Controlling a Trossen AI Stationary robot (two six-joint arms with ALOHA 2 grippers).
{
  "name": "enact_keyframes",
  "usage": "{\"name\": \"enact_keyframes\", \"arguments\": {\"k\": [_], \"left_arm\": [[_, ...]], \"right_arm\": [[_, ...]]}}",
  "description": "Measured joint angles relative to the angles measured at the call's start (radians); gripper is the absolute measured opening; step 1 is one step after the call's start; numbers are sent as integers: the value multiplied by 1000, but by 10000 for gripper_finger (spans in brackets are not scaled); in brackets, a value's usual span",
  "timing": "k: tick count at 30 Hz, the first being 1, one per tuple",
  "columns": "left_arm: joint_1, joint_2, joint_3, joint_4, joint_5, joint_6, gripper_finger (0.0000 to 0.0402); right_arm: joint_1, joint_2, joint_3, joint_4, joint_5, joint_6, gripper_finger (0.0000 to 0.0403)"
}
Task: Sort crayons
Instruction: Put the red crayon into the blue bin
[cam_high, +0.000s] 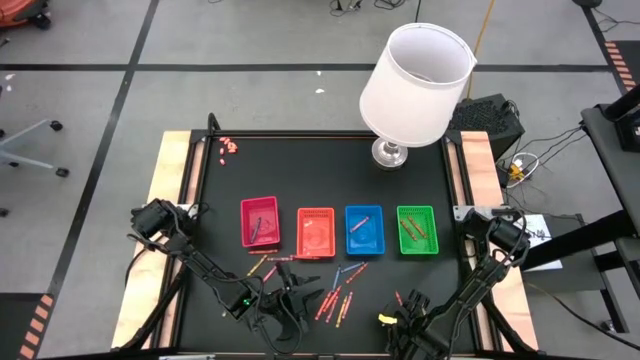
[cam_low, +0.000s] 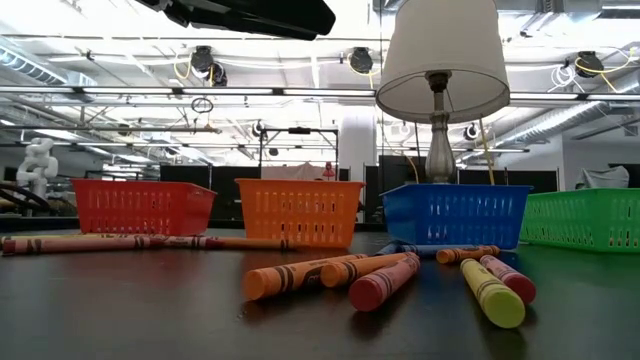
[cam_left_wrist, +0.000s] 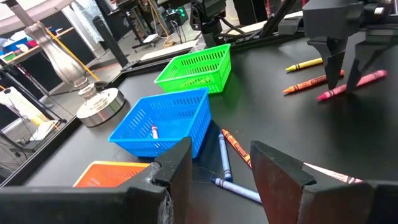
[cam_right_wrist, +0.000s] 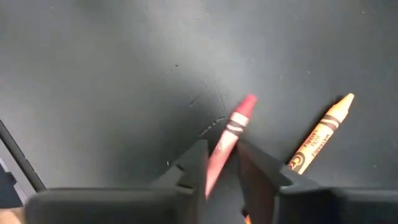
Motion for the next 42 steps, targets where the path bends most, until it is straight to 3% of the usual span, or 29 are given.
{"name": "enact_keyframes", "arguments": {"k": [6, 15, 25, 32, 37, 42], "left_arm": [[0, 0, 0, 0, 0, 0, 162], [0, 0, 0, -9, 0, 0, 162], [0, 0, 0, -10, 0, -1, 162], [0, 0, 0, -10, 0, -1, 162], [0, 0, 0, -10, 2, -2, 162], [0, 0, 0, -10, 4, -3, 162]], "right_arm": [[0, 9, 0, 4, 6, -24, 6], [-15, 42, 3, 23, 8, -148, 28], [-18, 13, -3, 35, 1, -238, 6], [-18, -74, -4, 49, 30, -406, 2], [2, -190, -3, -22, 143, -474, 1], [68, -296, -2, -67, 391, -531, 1]]}}
